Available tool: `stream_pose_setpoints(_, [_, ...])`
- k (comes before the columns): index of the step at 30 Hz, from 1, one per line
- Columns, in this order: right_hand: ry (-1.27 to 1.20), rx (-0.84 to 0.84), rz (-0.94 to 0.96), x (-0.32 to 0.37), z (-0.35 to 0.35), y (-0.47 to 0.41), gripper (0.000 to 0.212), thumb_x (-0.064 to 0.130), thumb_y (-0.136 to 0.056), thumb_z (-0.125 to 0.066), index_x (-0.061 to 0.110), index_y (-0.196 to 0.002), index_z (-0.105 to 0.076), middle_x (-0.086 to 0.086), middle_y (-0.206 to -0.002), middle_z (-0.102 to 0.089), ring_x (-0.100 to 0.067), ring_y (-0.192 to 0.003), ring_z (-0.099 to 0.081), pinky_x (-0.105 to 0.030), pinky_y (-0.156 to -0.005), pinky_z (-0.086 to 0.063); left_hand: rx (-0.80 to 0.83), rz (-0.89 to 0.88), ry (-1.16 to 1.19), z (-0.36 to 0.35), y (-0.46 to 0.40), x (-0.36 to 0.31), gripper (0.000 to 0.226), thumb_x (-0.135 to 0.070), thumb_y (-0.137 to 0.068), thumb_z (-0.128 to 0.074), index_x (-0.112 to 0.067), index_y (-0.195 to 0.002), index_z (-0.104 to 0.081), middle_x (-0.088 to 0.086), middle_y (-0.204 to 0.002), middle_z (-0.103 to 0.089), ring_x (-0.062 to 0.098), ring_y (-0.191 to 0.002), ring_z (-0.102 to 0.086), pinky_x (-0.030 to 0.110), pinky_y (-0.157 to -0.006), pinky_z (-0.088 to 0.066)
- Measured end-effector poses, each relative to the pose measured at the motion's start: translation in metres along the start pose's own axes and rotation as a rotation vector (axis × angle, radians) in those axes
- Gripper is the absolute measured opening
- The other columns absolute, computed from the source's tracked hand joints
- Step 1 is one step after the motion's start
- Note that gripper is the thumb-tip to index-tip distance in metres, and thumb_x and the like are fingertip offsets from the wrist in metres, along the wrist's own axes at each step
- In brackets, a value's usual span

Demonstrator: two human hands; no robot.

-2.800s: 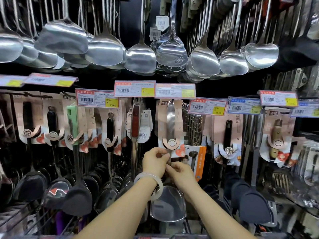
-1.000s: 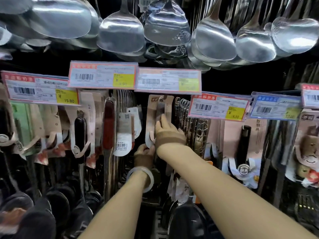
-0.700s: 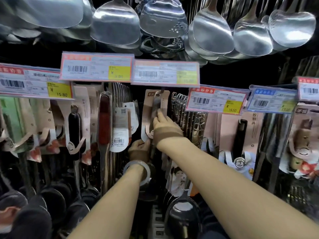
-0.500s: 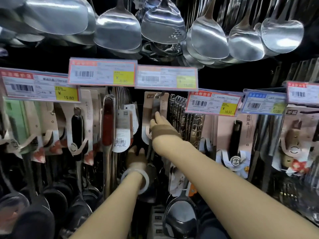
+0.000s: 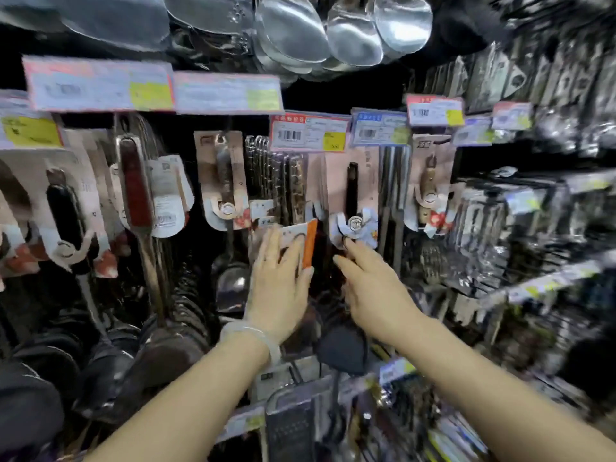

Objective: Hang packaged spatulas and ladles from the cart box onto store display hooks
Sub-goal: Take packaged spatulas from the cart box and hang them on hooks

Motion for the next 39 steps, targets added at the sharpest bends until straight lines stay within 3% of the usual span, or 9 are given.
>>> stream_pose_setpoints(3, [0.143, 0.14, -0.152, -0.045, -0.002, 0.041, 0.06, 0.016, -0.092, -0.047, 0.011, -0.147, -0.022, -0.015, -0.158, -0.002, -0.03, -0.146, -0.001, -0.04, -0.119, -0.01, -0.001, 0.007, -0.223, -0.025, 0.014, -0.025, 0.069, -0.034, -0.091, -0.049, -0.017, -0.147, -0.014, 0.02, -0.155, 0.009, 0.03, -0.143, 0.013, 0.041, -0.115, 0.01])
stream_pose_setpoints(7, [0.168, 0.277, -0.35, -0.096, 0.0, 0.098, 0.065, 0.019, -0.091, -0.051, 0.012, -0.147, -0.02, -0.015, -0.158, 0.002, -0.032, -0.146, 0.001, -0.046, -0.118, -0.012, 0.001, -0.183, -0.241, -0.065, 0.036, -0.076, 0.077, -0.029, -0.082, -0.063, -0.011, -0.145, -0.023, 0.019, -0.155, -0.007, 0.033, -0.144, -0.001, 0.044, -0.114, 0.004])
stream_pose_setpoints(10, [0.204, 0.349, -0.477, -0.134, -0.005, 0.144, 0.065, 0.021, -0.092, -0.051, 0.01, -0.147, -0.019, -0.016, -0.157, 0.001, -0.034, -0.145, -0.001, -0.047, -0.117, -0.015, 0.207, -0.345, -0.208, -0.117, 0.062, -0.122, 0.074, -0.034, -0.087, -0.056, -0.012, -0.147, -0.017, 0.011, -0.157, -0.005, 0.028, -0.145, 0.0, 0.043, -0.116, -0.003])
stream_pose_setpoints(16, [0.134, 0.48, -0.728, -0.208, -0.022, 0.24, 0.06, 0.017, -0.093, -0.046, 0.01, -0.146, -0.021, -0.015, -0.158, 0.005, -0.032, -0.145, 0.004, -0.047, -0.118, -0.008, 0.661, -0.438, -0.195, -0.236, 0.122, -0.204, 0.068, -0.043, -0.096, -0.033, -0.019, -0.148, 0.004, 0.005, -0.155, 0.02, 0.022, -0.142, 0.021, 0.04, -0.116, 0.007])
stream_pose_setpoints(23, [0.059, 0.523, -1.06, -0.321, -0.027, 0.374, 0.054, 0.013, -0.09, -0.05, 0.008, -0.141, -0.031, -0.016, -0.157, -0.003, -0.032, -0.145, -0.003, -0.044, -0.116, -0.017, 0.968, -0.588, -0.094, -0.346, 0.178, -0.305, 0.067, -0.041, -0.095, -0.036, -0.018, -0.148, -0.002, 0.006, -0.156, 0.014, 0.021, -0.143, 0.018, 0.039, -0.116, 0.003])
stream_pose_setpoints(26, [0.015, 0.577, -1.191, -0.353, -0.036, 0.427, 0.065, 0.017, -0.088, -0.054, 0.01, -0.144, -0.023, -0.017, -0.157, -0.003, -0.032, -0.145, -0.005, -0.043, -0.117, -0.017, 1.07, -0.615, -0.06, -0.388, 0.207, -0.34, 0.069, -0.039, -0.094, -0.039, -0.02, -0.148, 0.0, 0.005, -0.157, 0.013, 0.021, -0.143, 0.018, 0.04, -0.116, 0.003])
stream_pose_setpoints(31, [-0.136, 0.585, -1.47, -0.38, -0.062, 0.49, 0.055, 0.015, -0.086, -0.05, 0.008, -0.137, -0.033, -0.022, -0.143, -0.032, -0.032, -0.131, -0.037, -0.04, -0.108, -0.035, 1.255, -0.698, -0.071, -0.442, 0.25, -0.375, 0.072, -0.03, -0.092, -0.044, -0.018, -0.148, 0.0, 0.008, -0.156, 0.014, 0.023, -0.143, 0.018, 0.041, -0.116, 0.002])
stream_pose_setpoints(33, [-0.234, 0.56, -1.575, -0.386, -0.078, 0.509, 0.057, 0.01, -0.086, -0.049, 0.006, -0.14, -0.032, -0.018, -0.144, -0.036, -0.031, -0.135, -0.034, -0.039, -0.11, -0.031, 1.316, -0.723, -0.098, -0.458, 0.262, -0.382, 0.072, -0.027, -0.091, -0.045, -0.016, -0.148, -0.002, 0.01, -0.156, 0.014, 0.025, -0.143, 0.016, 0.04, -0.116, 0.0])
stream_pose_setpoints(39, [-0.51, 0.319, -1.971, -0.391, -0.122, 0.545, 0.041, 0.023, -0.086, -0.055, 0.005, -0.123, -0.053, -0.017, -0.127, -0.057, -0.029, -0.116, -0.056, -0.029, -0.089, -0.045, 1.481, -0.702, -0.075, -0.508, 0.285, -0.383, 0.07, -0.017, -0.089, -0.048, -0.014, -0.147, -0.009, 0.012, -0.157, 0.006, 0.027, -0.144, 0.004, 0.035, -0.118, -0.008])
Point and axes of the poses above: each hand's wrist, its own y-axis away from the middle knuckle, its own z-axis out of the back of the hand, x = y × z, the point moved 3 cm from there along -y, towards the middle knuckle
